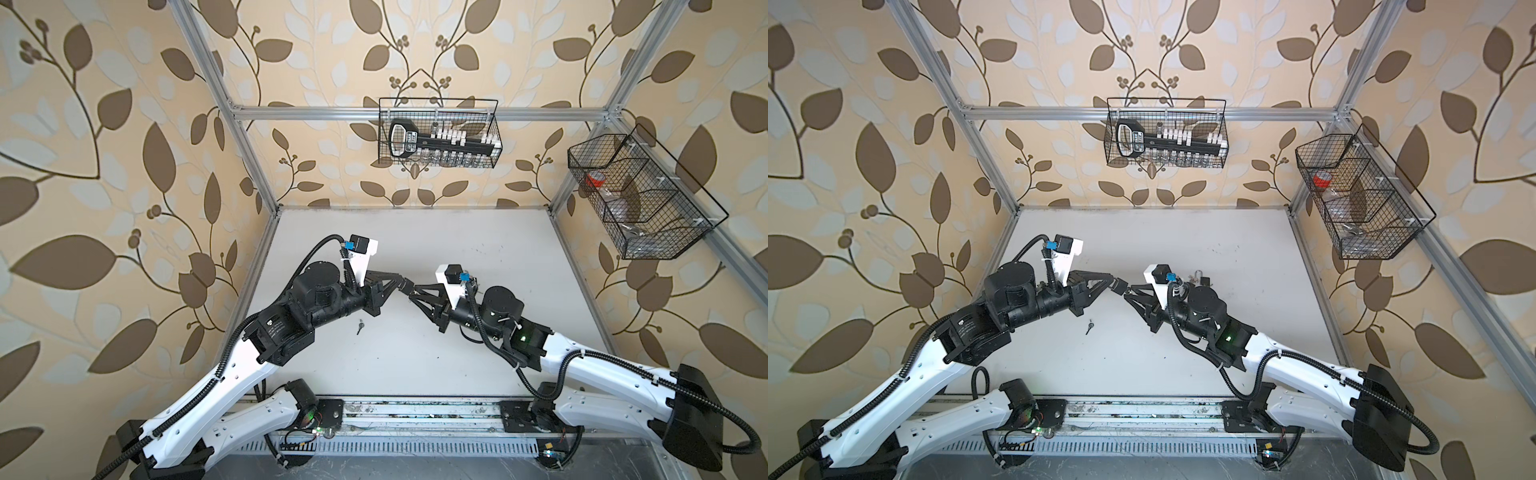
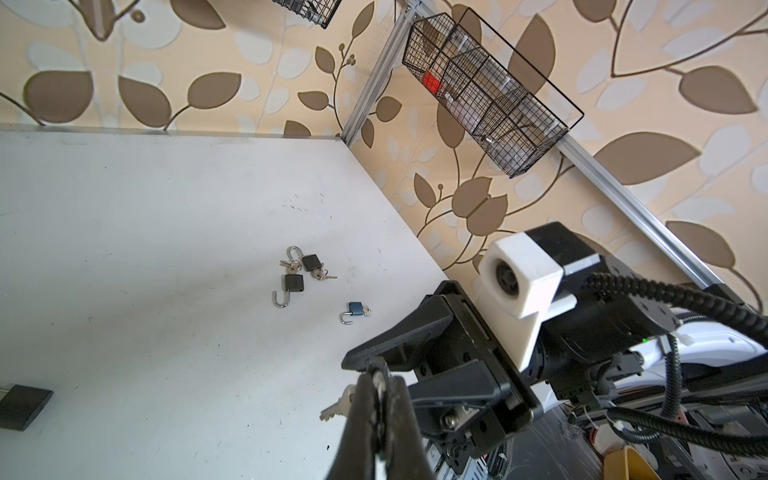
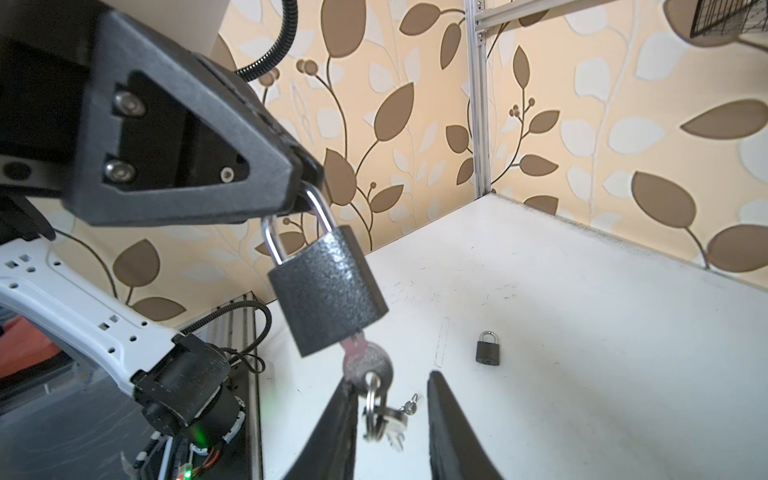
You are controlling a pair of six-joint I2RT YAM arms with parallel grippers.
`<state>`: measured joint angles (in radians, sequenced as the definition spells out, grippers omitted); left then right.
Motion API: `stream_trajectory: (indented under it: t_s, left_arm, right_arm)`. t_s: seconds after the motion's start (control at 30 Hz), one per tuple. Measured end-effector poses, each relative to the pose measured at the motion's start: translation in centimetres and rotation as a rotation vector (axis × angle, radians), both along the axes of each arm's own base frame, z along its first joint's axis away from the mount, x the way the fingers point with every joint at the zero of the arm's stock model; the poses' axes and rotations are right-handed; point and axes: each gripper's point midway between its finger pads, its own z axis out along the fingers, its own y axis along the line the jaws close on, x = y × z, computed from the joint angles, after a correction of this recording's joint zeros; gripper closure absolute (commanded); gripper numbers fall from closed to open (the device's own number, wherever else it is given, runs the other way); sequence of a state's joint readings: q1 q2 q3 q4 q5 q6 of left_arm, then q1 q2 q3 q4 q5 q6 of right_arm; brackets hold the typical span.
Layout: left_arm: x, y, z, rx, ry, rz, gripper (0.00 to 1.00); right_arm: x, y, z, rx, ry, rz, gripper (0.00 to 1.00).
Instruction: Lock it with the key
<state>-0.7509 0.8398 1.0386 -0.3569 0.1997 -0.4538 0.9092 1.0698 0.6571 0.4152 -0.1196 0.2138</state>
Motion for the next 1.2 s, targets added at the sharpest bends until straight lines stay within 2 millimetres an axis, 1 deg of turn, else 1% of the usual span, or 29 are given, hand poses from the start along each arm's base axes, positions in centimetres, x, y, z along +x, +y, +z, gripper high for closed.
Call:
stream_trajectory:
  t_s: [0.1,0.2,0.3,0.37,0.4,0.67,0.77,0.9,0.97,1.03,1.2]
  left_arm:
    - [0.0,0.0,0.0,0.0,0.0,0.0,1.0]
    - [0.0,0.0,0.0,0.0,0.0,0.0,1.0]
    - [0.0,0.0,0.0,0.0,0.0,0.0,1.0]
    - [0.0,0.0,0.0,0.0,0.0,0.001,1.0]
    - [0.0,0.0,0.0,0.001,0.0,0.001,1.0]
    - [0.0,0.1,-0.2,0.007,0.006,0.003,1.0]
    - [0.0,0.2,-0.2,0.008,0.007,0.008,1.0]
    - [-0.3,0.8,0.5,-0.009,-0.012,0.02,1.0]
    - [-0.5,0.9,0.8,-0.016,-0.02,0.022,1.0]
    - [-0.5,1.0,0.9,-0.018,-0.023,0.023,1.0]
    - [-0.4,1.1,0.6,-0.008,-0.017,0.033,1.0]
  right_arm:
    - [0.1,0.1,-0.2,-0.006,0.003,0.0,0.82]
    - [0.1,0.1,-0.3,-0.006,0.006,0.001,0.84]
    - [0.0,0.2,-0.3,-0.005,0.007,0.003,0.89]
    - [0.0,0.2,-0.3,-0.004,0.005,0.005,0.97]
    - [0.0,0.2,-0.1,-0.003,-0.002,0.007,1.0]
    - [-0.3,0.1,-0.4,0.011,0.004,0.012,1.0]
    - [-0.3,-0.3,-1.7,-0.004,0.026,0.0,1.0]
    - [0.3,-1.3,-4.1,-0.038,0.072,-0.037,1.0]
    - [0.4,-1.6,-4.9,-0.05,0.089,-0.047,1.0]
    - [0.4,-1.8,-5.3,-0.058,0.1,-0.052,1.0]
    - [0.5,-2.1,-5.5,-0.07,0.108,-0.072,1.0]
